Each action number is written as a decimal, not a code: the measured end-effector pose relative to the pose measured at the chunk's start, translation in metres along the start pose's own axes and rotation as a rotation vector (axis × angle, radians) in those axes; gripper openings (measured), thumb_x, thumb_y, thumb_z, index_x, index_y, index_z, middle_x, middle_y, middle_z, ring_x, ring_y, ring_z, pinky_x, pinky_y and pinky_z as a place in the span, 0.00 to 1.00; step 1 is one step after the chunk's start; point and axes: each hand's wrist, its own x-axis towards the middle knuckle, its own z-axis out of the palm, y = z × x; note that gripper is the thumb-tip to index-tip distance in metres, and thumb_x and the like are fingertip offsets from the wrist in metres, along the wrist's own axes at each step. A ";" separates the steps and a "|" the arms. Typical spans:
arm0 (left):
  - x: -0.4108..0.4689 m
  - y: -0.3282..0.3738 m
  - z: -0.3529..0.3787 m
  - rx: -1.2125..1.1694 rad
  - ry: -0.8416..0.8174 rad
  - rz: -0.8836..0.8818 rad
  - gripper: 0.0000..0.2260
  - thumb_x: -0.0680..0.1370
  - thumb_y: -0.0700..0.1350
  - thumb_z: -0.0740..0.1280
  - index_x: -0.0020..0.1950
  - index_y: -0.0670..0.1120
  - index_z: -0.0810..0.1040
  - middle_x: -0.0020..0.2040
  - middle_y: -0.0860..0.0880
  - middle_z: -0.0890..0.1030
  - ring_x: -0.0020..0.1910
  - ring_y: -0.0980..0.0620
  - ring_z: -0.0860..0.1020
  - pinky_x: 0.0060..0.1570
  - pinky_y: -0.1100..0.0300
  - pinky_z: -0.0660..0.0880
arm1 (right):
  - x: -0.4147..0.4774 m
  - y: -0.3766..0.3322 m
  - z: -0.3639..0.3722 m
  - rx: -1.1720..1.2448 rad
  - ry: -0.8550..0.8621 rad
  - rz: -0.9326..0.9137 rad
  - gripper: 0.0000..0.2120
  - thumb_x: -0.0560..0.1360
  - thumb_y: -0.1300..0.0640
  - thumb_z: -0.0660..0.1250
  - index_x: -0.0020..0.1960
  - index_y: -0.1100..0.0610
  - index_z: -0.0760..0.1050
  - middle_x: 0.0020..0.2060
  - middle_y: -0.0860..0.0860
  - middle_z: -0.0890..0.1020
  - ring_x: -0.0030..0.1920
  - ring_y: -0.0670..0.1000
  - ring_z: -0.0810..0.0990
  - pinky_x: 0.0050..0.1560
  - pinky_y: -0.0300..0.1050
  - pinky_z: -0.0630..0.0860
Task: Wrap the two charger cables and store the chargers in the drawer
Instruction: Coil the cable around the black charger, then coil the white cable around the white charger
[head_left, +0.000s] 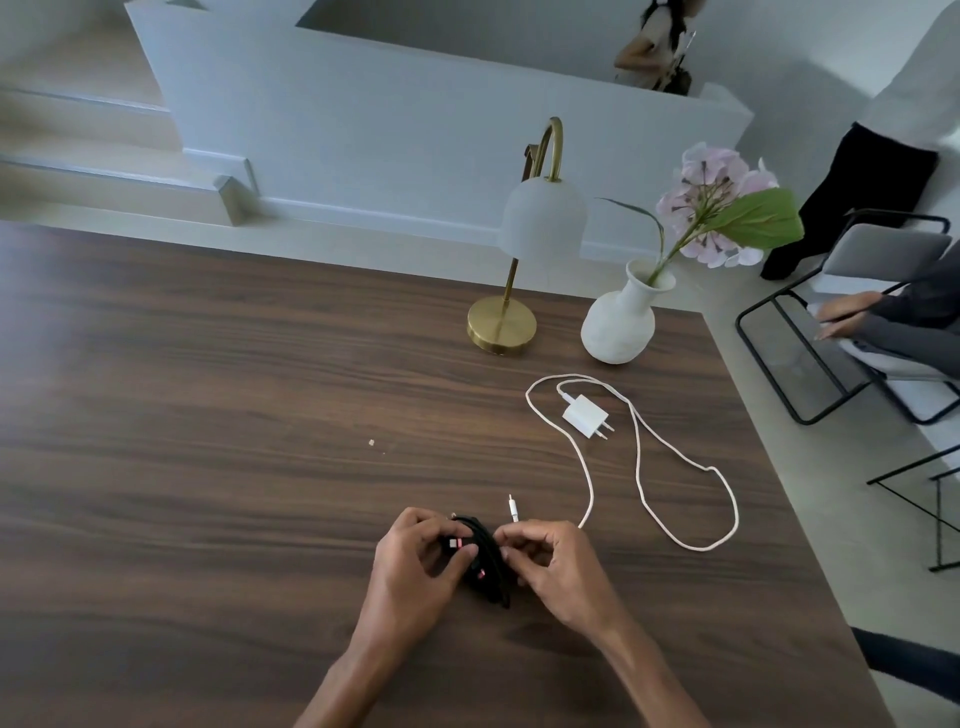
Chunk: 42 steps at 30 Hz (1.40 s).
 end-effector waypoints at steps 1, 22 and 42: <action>0.000 -0.001 0.000 0.006 0.003 0.006 0.17 0.71 0.37 0.78 0.39 0.61 0.82 0.45 0.54 0.80 0.46 0.57 0.83 0.47 0.71 0.78 | 0.000 -0.001 0.001 -0.007 0.008 -0.003 0.13 0.75 0.66 0.71 0.44 0.48 0.85 0.38 0.57 0.86 0.34 0.44 0.78 0.38 0.44 0.79; 0.018 0.001 0.003 0.088 0.157 0.157 0.06 0.77 0.35 0.71 0.46 0.45 0.78 0.45 0.53 0.81 0.44 0.61 0.82 0.45 0.70 0.78 | 0.001 -0.002 0.009 0.071 0.222 -0.018 0.07 0.76 0.61 0.72 0.46 0.50 0.85 0.38 0.48 0.87 0.38 0.47 0.86 0.41 0.49 0.84; 0.104 0.011 -0.010 0.128 0.186 0.022 0.04 0.78 0.45 0.72 0.51 0.48 0.80 0.51 0.50 0.83 0.50 0.52 0.84 0.51 0.47 0.83 | 0.111 0.015 -0.083 -0.615 0.462 -0.032 0.19 0.74 0.58 0.73 0.63 0.50 0.74 0.59 0.49 0.79 0.60 0.54 0.77 0.55 0.44 0.71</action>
